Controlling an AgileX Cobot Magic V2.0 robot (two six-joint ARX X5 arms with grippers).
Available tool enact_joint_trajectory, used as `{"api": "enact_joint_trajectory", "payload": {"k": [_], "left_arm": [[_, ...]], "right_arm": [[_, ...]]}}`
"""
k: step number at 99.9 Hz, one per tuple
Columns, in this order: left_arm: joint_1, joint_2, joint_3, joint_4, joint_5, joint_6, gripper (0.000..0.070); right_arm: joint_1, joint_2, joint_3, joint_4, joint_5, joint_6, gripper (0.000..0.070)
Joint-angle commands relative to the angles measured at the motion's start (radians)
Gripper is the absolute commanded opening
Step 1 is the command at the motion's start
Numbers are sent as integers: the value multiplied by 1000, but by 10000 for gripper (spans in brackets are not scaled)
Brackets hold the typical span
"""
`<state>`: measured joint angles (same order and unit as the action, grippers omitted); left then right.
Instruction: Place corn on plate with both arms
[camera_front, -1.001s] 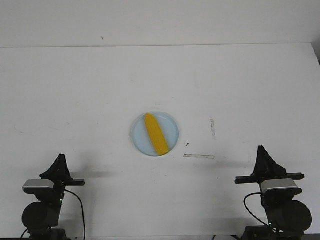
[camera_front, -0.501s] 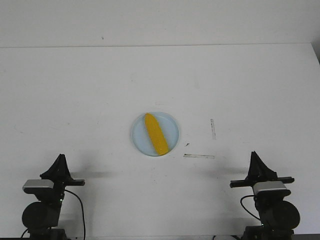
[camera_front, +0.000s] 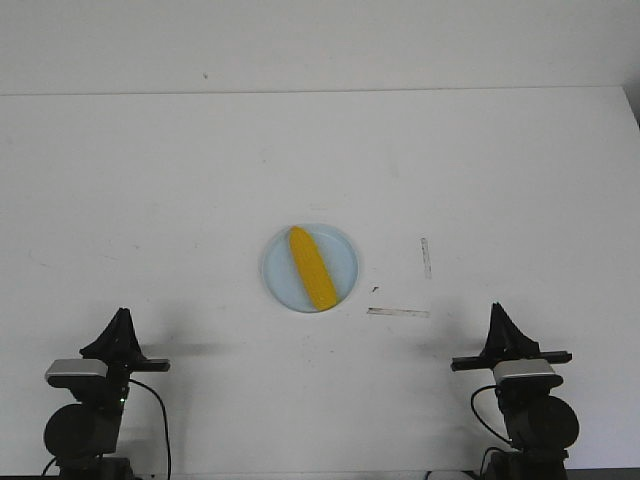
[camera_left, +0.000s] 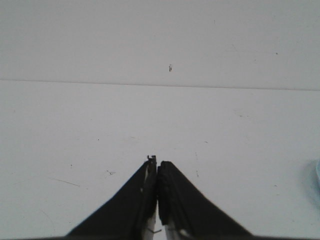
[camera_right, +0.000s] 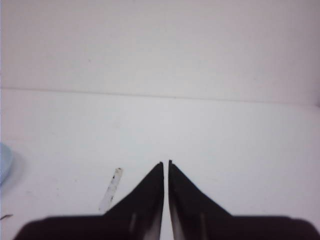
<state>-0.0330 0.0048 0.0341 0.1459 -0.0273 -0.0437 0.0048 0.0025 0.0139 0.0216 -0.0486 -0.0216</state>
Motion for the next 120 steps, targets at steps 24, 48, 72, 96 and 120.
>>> {"api": "enact_joint_trajectory", "payload": {"k": [24,48,72,96,120], "left_arm": [[1,-2,-21,12,-3,-2,1],[1,-2,-21,12,-3,-2,1],[1,-2,-21,12,-2,-2,1],[1,-2,-21,12,-3,-2,1],[1,-2,-21,12,-2,-2,1]], "right_arm": [[-2,-1,-1,-13,3,25,14],[-2,-1,-1,27,5,26,14],[-2,-1,-1,42,23,91,14],[-2,-1,-1,53,21,98,14],[-5,-1,-1,52,12,96,14]]}}
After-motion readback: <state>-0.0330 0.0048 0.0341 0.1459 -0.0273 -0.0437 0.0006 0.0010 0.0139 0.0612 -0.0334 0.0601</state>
